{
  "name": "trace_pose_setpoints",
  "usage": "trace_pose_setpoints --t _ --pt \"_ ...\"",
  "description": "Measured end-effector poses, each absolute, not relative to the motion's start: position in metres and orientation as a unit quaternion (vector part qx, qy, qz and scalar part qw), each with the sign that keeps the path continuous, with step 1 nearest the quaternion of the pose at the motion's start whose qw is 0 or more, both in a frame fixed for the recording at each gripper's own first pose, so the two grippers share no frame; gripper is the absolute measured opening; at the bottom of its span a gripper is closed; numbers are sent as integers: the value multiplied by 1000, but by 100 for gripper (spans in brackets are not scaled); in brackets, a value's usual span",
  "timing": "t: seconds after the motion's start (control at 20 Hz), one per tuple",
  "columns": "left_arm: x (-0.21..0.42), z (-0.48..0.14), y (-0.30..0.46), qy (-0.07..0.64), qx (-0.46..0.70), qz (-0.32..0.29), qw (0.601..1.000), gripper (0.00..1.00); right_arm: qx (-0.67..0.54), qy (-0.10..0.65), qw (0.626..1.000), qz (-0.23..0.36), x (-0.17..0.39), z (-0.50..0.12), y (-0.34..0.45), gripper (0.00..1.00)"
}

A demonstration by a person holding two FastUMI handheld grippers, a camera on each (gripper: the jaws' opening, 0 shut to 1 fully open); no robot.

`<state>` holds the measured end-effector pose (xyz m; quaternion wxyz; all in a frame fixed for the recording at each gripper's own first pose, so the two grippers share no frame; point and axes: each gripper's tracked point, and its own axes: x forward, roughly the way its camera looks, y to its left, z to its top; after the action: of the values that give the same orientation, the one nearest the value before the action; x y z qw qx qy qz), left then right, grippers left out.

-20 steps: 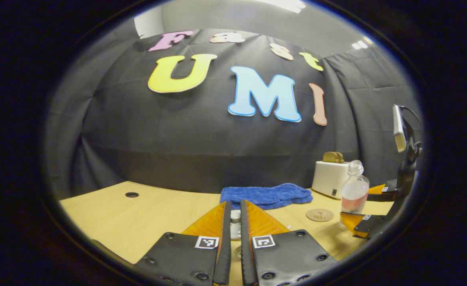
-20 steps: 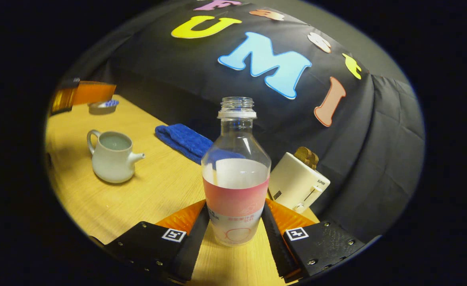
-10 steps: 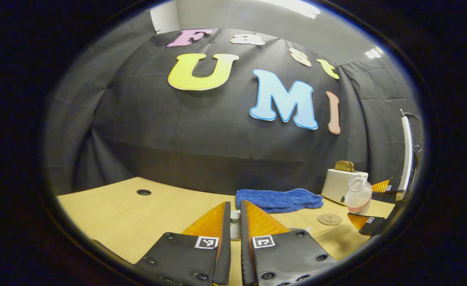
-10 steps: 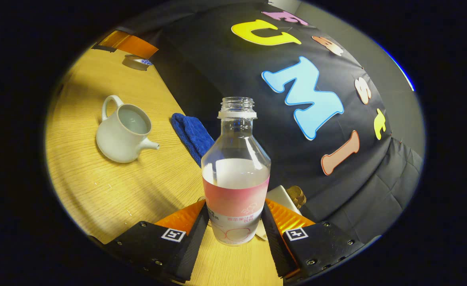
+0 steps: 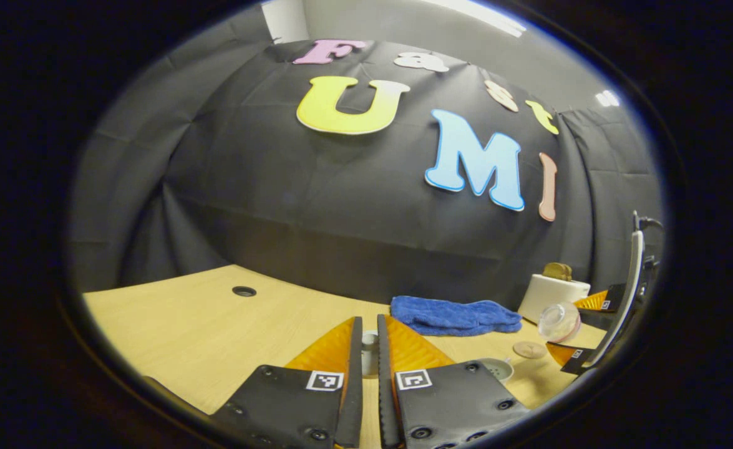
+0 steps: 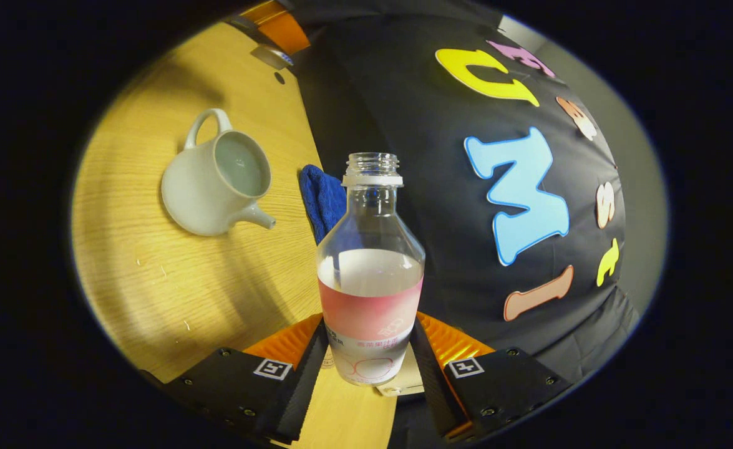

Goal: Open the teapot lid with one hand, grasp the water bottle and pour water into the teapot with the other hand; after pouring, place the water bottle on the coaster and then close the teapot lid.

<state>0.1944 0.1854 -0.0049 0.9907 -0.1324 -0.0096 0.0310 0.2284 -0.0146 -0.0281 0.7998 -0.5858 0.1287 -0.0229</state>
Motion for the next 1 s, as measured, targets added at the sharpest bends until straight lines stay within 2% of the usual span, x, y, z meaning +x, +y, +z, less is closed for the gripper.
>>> trace_pose_setpoints --t 0.35,0.4,0.45,0.85,0.9,1.0 --pt "194 -5 190 -10 -142 35 989 20 -657 125 743 -13 241 -28 -12 75" --pt "193 -5 188 -11 -146 31 989 17 -668 124 734 -10 242 -28 -12 76" --pt "194 -5 188 -12 -150 29 988 21 -679 123 724 -9 243 -27 -12 76" --pt "196 -11 185 -4 -159 22 987 20 -758 95 645 -6 252 -11 -3 75" --pt "197 -10 185 -4 -159 22 987 17 -766 92 637 -4 254 -9 -2 76" --pt "196 -9 185 -6 -161 21 987 20 -775 89 625 -1 254 -6 0 75"
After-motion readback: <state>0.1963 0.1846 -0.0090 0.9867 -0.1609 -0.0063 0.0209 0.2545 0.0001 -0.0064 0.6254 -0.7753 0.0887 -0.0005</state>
